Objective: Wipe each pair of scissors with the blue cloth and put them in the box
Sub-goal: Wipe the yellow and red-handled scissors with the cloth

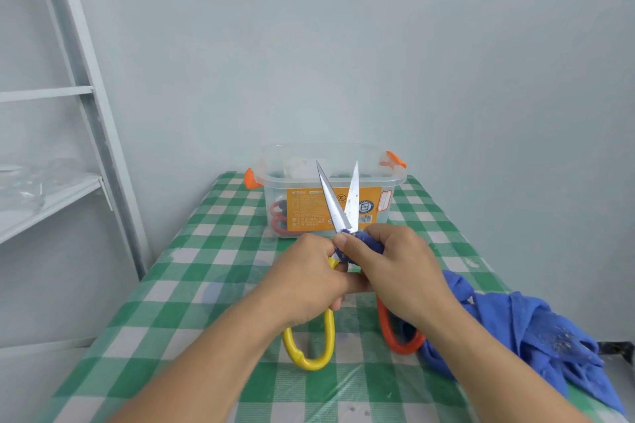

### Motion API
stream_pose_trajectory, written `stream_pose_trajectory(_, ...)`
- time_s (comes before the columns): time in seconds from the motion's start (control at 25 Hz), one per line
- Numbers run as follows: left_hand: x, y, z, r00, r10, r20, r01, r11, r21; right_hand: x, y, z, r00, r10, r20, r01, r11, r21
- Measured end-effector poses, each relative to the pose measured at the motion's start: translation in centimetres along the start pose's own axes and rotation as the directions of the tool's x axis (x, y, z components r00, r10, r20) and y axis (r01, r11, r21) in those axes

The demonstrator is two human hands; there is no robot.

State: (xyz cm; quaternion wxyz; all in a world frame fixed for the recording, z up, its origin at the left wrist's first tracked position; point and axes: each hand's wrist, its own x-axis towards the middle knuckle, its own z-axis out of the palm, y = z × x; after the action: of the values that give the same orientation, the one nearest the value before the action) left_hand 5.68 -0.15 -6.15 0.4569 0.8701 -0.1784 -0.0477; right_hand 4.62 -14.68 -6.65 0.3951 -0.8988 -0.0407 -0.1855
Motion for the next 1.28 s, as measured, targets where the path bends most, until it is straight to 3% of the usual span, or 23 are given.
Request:
stream_pose_trajectory(0.08, 0.1, 0.0, 0.2, 0.999, -0.022, -0.036, 0.023, 0.999, 0.027, -0.2, -0.4, 0.4, 0.997, 0.029, -0.068, -0.034, 0.997, -0.074)
stream_pose_trajectory(0.24, -0.1, 0.3, 0.5, 0.997, -0.004, -0.072, 0.006, 0.999, 0.034, -0.3, -0.9, 0.7, 0.995, 0.053, -0.09, -0.057, 0.997, -0.043)
stream_pose_trajectory(0.48, -0.2, 0.7, 0.5, 0.998, -0.01, -0.064, 0.009, 1.0, -0.019, 0.9, 0.3, 0.1, 0.996, 0.065, 0.053, -0.076, 0.968, 0.241)
stream_pose_trajectory(0.8, 0.0, 0.3, 0.4, 0.998, -0.026, -0.061, 0.026, 1.0, 0.0, -0.1, -0.1, 0.6, 0.997, -0.026, -0.074, 0.028, 0.999, 0.028)
stream_pose_trajectory(1.0, -0.4, 0.9, 0.4, 0.997, -0.018, -0.078, 0.019, 1.0, 0.014, 0.4, 0.3, 0.8, 0.999, 0.016, -0.038, -0.007, 0.973, 0.231)
stream_pose_trajectory(1.12, -0.4, 0.7, 0.3, 0.998, -0.006, -0.065, 0.005, 1.0, -0.016, 0.6, 0.4, 0.3, 0.997, 0.045, 0.067, -0.065, 0.935, 0.348)
stream_pose_trajectory(1.28, -0.1, 0.1, 0.1, 0.999, 0.019, -0.039, -0.022, 0.996, -0.081, 1.2, 1.0, -1.0, 0.951, 0.08, 0.3, -0.252, 0.763, 0.595)
